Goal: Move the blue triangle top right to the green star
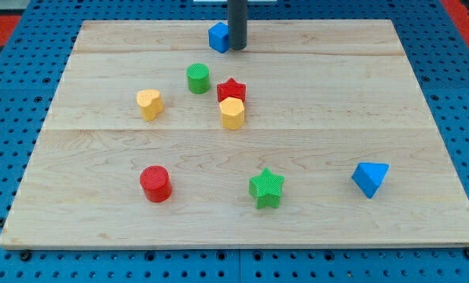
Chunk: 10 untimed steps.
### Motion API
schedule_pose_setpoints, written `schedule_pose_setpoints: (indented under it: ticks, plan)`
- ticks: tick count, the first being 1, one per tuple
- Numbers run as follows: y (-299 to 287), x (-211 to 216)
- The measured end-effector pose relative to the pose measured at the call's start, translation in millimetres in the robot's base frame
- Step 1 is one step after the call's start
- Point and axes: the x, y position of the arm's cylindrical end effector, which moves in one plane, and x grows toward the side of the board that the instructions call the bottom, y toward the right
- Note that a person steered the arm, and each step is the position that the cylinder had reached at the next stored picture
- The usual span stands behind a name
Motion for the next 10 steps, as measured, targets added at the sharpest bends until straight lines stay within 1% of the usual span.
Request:
schedule_pose_setpoints:
  ticks: [1, 4, 5, 7, 8, 9, 10]
  plan:
    - [33, 20]
    - [38, 22]
    - [133, 74]
    - [221, 158]
    - [260, 257]
    - [217, 327]
    - [113, 311]
